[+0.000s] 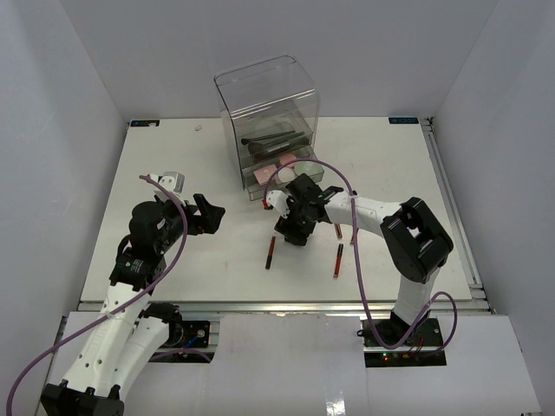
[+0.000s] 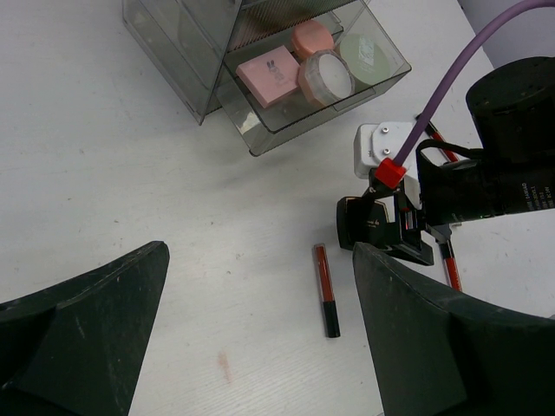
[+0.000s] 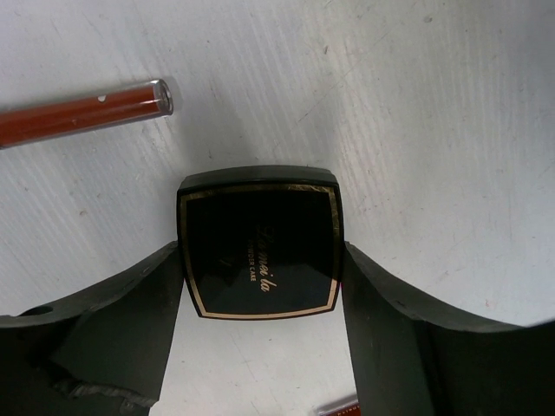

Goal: Organize the makeup

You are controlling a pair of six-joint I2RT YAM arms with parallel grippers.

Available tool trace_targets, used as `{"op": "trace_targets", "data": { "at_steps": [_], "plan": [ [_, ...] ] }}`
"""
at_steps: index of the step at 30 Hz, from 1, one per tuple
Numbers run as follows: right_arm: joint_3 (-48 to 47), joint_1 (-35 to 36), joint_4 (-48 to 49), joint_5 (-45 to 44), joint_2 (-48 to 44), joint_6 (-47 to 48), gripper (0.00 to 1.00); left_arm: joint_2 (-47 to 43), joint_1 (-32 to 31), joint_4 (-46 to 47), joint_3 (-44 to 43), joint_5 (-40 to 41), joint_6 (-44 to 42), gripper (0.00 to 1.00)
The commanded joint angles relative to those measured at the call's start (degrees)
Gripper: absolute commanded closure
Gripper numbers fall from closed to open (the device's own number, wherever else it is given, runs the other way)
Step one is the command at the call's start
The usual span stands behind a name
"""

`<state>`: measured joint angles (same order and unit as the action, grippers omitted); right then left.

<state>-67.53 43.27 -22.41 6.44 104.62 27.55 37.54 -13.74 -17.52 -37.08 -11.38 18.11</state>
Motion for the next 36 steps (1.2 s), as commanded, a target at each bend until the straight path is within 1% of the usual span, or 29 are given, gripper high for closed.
{"op": "trace_targets", "data": {
  "at_steps": [1, 4, 7, 9, 14, 16, 20, 22, 24, 26, 30, 36],
  "plan": [
    [-0.32, 0.33, -0.07, -3.09, -1.64, 1.94, 0.55, -0.72, 0.02, 1.17, 0.25, -0.31, 0.35, 0.02],
    [-1.49, 0.33, -1.24, -4.02, -3.31, 3.21, 0.64, -0.89, -0.04, 1.11, 0.25, -0.23, 0.35, 0.02],
    [-5.86, 0.33, -3.86, -3.57, -5.9, 5.89, 0.68, -0.9, 0.03, 1.08, 0.25, -0.04, 0.35, 0.02],
    [-8.78, 0.33, -5.75, -1.38, -6.78, 8.01, 0.72, -0.98, 0.03, 1.09, 0.17, 0.07, 0.35, 0.02],
    [-20.18, 0.33, -10.5, 4.73, -7.32, 8.69, 0.75, -1.06, 0.03, 1.01, 0.18, 0.71, 0.35, 0.02],
    [-25.35, 0.33, -11.63, 7.37, -6.19, 7.28, 0.75, -1.05, 0.03, 1.07, 0.25, 0.84, 0.35, 0.02],
    [-33.8, 0.38, -10.86, 11.09, -2.55, 1.82, 0.76, -0.92, 0.03, 0.99, 0.25, 0.95, 0.35, 0.02],
    [-38.89, 0.33, -9.67, 10.81, 0.09, -2.7, 0.76, -0.95, 0.0, 0.99, 0.32, 1.14, 0.35, 0.02],
    [-42.01, 0.33, -7.75, 8.79, 4.12, -7.53, 0.75, -0.97, -0.06, 0.91, 0.25, 1.35, 0.35, 0.02],
    [-43.57, 0.33, -6.28, 6.96, 6.33, -12.29, 0.76, -1.15, 0.03, 0.86, 0.25, 1.45, 0.35, 0.02],
    [-44.72, 0.16, -2.98, 3.48, 9.81, -15.86, 0.76, -1.11, 0.03, 0.82, 0.25, 1.57, 0.35, 0.02],
    [-40.35, -1.09, 2.41, 0.49, 9.72, -18.51, 0.74, -1.15, 0.03, 0.91, 0.17, 1.7, 0.35, 0.02]
  ]
}}
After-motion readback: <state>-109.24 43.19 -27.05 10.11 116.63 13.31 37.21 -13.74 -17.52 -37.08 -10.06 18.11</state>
